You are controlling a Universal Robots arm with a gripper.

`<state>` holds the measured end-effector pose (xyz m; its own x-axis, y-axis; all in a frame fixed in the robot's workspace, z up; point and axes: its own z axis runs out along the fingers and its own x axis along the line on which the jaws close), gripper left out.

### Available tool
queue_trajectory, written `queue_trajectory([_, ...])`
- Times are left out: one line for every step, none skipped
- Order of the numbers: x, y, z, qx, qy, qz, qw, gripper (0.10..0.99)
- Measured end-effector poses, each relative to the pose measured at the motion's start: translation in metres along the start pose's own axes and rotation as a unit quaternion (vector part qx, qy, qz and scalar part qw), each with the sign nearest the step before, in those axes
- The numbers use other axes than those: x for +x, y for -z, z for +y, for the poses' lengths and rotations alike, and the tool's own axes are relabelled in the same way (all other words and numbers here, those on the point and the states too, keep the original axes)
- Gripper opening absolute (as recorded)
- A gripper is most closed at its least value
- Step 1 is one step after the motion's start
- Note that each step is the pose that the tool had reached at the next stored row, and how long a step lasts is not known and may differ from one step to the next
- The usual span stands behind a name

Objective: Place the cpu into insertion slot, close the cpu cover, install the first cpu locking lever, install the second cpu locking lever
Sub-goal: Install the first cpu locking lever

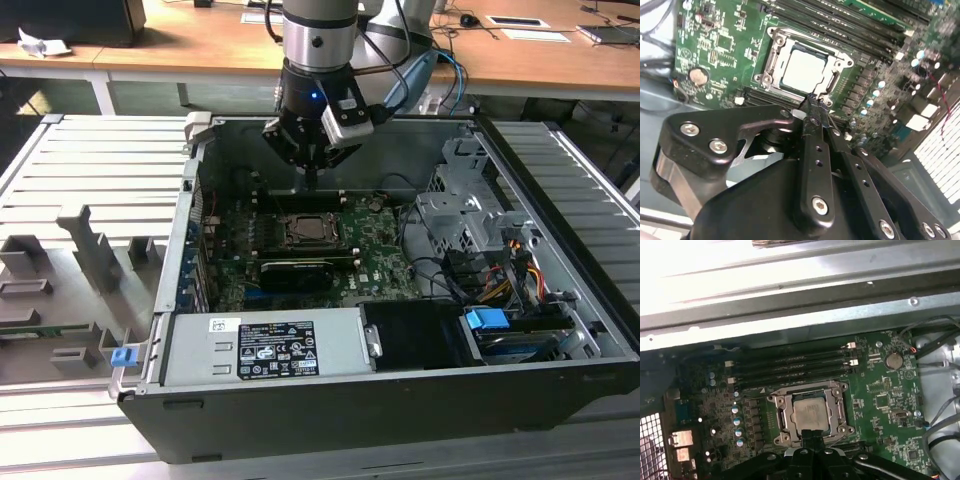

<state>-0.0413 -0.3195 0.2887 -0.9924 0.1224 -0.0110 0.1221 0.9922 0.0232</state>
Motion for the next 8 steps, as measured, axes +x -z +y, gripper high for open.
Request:
queue_trajectory([0.0000,-0.0001,0.0000,-0.0001,0.010,0.0002,1.0000,0.106])
queue_trajectory([0.0000,-0.0001,0.0000,-0.0003,0.027,0.0006,0.9996,0.106])
queue_trajectory([0.0000,-0.0001,0.0000,-0.0005,0.039,0.0009,0.9992,0.106])
queue_trajectory([0.0000,-0.0001,0.0000,-0.0005,0.046,0.0010,0.9989,0.106])
queue_trajectory([0.0000,-0.0001,0.0000,-0.0006,0.053,0.0012,0.9986,0.106])
queue_trajectory([0.0000,-0.0002,0.0000,-0.0007,0.059,0.0013,0.9983,0.106])
queue_trajectory([0.0000,-0.0001,0.0000,-0.0008,0.068,0.0015,0.9977,0.106])
queue_trajectory([0.0003,-0.0001,0.0000,-0.0008,0.074,0.0017,0.9973,0.106])
